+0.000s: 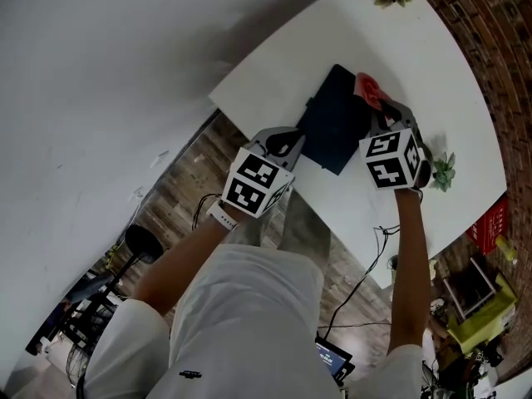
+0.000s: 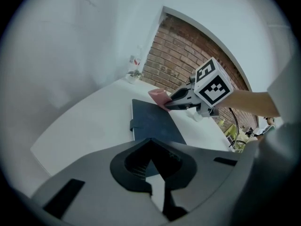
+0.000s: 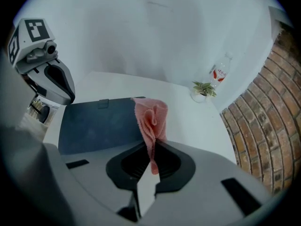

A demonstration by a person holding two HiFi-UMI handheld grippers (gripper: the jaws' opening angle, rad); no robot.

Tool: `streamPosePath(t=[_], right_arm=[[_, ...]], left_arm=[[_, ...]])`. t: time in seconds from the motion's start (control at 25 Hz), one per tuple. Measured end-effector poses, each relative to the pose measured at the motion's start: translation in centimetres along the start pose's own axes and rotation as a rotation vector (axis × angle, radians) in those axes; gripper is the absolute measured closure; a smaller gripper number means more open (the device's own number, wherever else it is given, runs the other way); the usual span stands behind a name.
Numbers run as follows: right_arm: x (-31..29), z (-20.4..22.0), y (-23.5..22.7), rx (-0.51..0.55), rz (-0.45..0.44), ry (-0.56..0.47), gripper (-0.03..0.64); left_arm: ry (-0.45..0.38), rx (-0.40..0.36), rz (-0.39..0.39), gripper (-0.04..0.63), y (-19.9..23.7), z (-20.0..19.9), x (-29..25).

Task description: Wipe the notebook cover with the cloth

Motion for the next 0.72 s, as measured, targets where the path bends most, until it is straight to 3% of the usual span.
streamPosePath(t=[0.28,0.72], right_arm=[[-1.3,0.2,0.2,0.044,-0.027,0.062,0.59],[-0.7,0.2,3.4,0.242,-0.029,0.131,0.591]], left_arm=[[0.062,0.005,-0.008,0.577,0.4,1.6,-1.2],[0.073,0.005,-0.016,0.577,0.6,1.9,-1.3]])
Point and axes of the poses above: the fingertips, and each gripper's own axes: x backward along the fingers, y to its left, z out of its underside, the point moved 4 cm from there along x, backward along the fingers, and after that the axes turned 3 degrees about -y, right-handed, at the moved point
